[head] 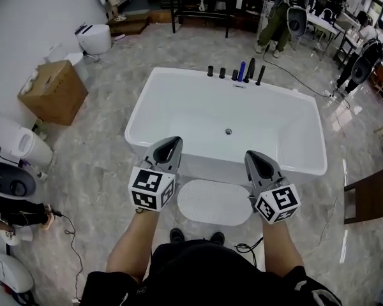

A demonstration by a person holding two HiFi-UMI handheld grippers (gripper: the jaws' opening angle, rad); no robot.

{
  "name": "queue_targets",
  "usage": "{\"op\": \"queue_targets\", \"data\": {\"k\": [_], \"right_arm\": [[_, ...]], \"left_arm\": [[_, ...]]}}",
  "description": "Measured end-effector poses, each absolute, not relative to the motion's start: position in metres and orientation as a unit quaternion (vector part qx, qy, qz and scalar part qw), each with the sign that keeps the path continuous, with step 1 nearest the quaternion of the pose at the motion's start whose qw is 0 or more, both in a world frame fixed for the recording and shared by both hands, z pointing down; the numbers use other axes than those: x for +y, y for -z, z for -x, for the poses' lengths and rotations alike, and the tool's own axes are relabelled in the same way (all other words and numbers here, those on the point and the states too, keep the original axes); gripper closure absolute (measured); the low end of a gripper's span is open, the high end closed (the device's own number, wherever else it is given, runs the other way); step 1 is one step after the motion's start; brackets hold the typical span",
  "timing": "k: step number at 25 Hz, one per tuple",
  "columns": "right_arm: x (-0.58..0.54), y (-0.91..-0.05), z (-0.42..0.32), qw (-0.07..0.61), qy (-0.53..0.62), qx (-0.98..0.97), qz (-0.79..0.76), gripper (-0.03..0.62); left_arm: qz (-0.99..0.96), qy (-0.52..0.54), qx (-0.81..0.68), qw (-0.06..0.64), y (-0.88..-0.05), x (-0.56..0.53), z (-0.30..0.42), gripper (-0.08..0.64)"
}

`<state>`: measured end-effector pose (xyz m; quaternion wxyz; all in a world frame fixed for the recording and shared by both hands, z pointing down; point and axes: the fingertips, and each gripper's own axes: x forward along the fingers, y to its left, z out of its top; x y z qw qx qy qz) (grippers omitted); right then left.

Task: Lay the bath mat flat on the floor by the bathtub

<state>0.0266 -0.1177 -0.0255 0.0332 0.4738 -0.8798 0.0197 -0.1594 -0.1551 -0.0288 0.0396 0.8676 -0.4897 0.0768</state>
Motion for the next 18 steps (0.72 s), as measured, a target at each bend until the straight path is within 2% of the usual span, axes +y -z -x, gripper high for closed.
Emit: {"op": "queue_targets", "data": {"k": [18], "right_arm": [[-0.095,0.016,-0.017,0.036,-0.029,-0.889,-0.456,0.580]], "left_arm": [[-0.866,-0.088,-0.488,0.063,0.004,-0.137,0.156,0.548]]}}
